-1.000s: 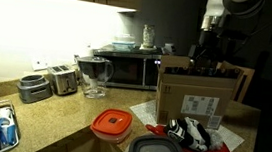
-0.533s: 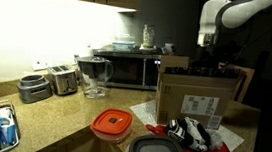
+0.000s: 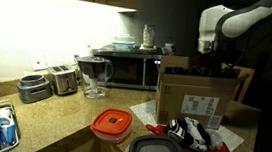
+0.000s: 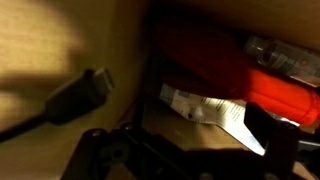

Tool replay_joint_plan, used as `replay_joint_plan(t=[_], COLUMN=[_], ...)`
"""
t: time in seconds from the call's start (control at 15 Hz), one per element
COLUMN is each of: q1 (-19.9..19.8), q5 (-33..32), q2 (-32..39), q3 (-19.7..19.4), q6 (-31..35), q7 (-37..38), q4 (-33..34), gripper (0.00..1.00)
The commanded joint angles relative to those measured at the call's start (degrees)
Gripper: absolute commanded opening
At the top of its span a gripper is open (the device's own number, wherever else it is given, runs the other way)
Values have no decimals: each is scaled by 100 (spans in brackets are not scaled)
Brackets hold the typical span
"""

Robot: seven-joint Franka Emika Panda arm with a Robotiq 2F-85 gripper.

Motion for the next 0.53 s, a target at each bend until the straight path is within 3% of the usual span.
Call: replay_joint_plan(t=[0.0,0.47], q1=[24,103], q5=[-247,-317], q2=[-53,-97], q3=[41,140], q6=[169,215], q7=[123,77], q4=[-143,-164], gripper=[100,100])
